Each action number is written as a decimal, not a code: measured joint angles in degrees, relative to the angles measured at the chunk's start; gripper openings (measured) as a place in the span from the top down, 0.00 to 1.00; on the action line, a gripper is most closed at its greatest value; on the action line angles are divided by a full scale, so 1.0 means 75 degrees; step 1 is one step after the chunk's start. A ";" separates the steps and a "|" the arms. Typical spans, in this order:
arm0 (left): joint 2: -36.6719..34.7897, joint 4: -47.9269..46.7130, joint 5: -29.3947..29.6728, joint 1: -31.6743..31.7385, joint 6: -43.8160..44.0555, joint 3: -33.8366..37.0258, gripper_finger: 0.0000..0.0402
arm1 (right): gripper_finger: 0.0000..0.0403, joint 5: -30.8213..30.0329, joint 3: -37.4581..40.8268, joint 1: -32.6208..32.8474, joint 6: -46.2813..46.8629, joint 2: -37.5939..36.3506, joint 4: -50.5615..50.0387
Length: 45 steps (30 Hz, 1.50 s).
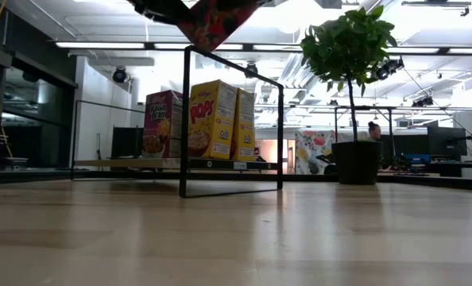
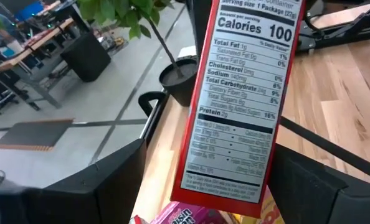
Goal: Stack cereal on shelf
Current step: Put the red cereal box on the shelf aligned with the other red cereal box
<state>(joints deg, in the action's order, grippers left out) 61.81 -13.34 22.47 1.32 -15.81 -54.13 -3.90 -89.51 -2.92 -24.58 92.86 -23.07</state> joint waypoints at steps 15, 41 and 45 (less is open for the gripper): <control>0.0031 -0.0021 -0.0209 0.0064 -0.0375 -0.0003 0.62 | 0.62 -0.0093 0.0003 0.0010 -0.0482 0.0000 0.0152; -0.4553 0.0110 -0.0762 0.0423 0.1980 0.2316 0.64 | 0.24 0.0340 -0.0082 0.0035 0.0880 -0.0773 -0.1420; -0.5432 0.0887 -0.0573 0.0418 0.2689 0.3458 0.64 | 0.24 0.0357 -0.0082 0.0029 0.0896 -0.0741 -0.1265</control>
<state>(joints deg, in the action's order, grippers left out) 21.07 -6.68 18.18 4.46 4.35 -28.19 -1.22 -90.13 -2.70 -17.86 87.30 -32.56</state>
